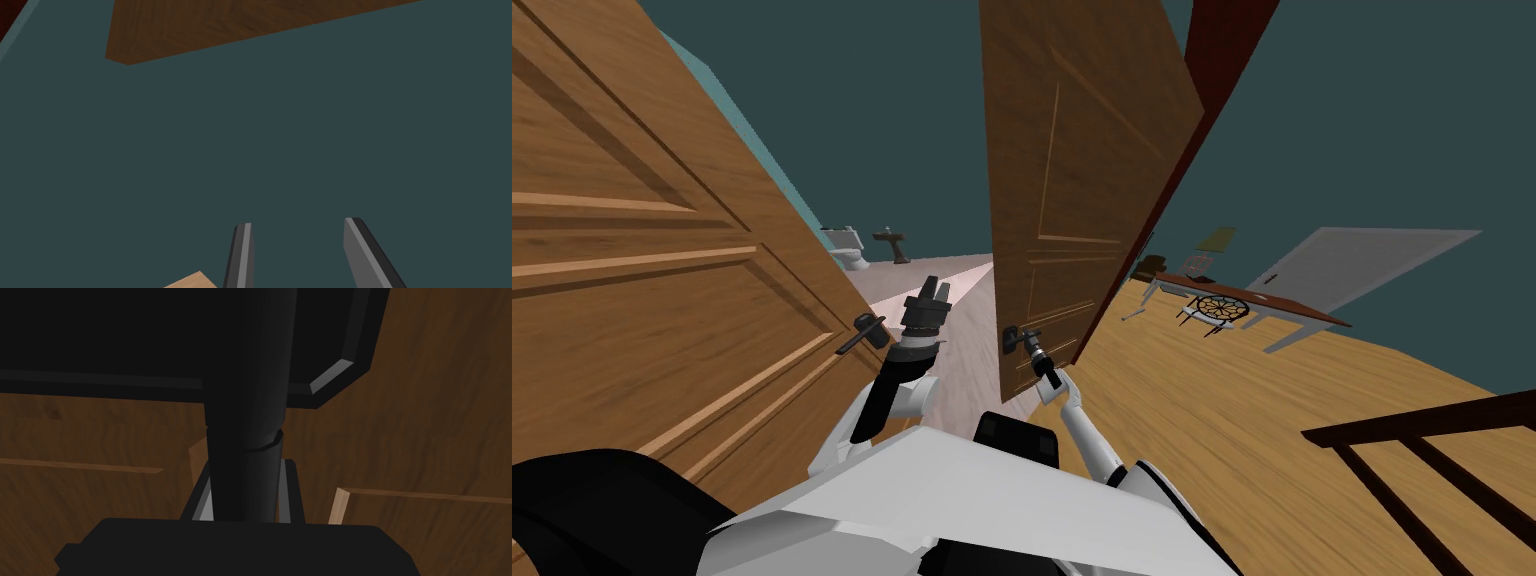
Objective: Push the door open
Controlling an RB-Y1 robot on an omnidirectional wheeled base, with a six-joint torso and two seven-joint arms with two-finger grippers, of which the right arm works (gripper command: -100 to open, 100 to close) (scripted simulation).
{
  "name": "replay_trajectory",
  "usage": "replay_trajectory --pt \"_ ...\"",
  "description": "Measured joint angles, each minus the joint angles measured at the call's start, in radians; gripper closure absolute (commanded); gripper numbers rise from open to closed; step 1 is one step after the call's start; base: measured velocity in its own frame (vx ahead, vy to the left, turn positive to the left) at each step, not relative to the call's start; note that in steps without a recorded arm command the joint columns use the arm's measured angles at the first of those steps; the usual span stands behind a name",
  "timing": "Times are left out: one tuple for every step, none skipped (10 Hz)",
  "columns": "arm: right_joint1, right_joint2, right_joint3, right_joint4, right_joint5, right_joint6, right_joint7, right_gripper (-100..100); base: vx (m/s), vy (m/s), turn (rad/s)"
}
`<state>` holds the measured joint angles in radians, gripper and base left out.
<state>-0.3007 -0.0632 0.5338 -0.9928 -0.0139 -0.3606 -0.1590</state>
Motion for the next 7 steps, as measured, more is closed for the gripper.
replay_trajectory --pt "0.006 0.002 -0.01 -0.007 0.001 0.005 0.005 100 0.05 0.121 -0.039" --pt "-0.006 0.01 -0.023 0.016 0.0 -0.002 0.01 100 0.055 0.12 -0.041" --pt "-0.01 0.012 -0.034 0.023 -0.001 -0.003 0.012 100 0.054 0.098 -0.032" --pt "-0.011 0.019 -0.046 0.028 0.0 -0.003 0.019 100 0.063 0.136 -0.036" --pt "-0.013 0.024 -0.061 0.031 0.0 0.003 0.025 100 0.05 0.154 -0.063" --pt "-0.028 0.034 -0.078 0.052 -0.001 0.003 0.03 100 0.054 0.166 -0.065" --pt "-0.03 0.038 -0.094 0.057 -0.001 0.001 0.035 100 0.069 0.178 -0.072"
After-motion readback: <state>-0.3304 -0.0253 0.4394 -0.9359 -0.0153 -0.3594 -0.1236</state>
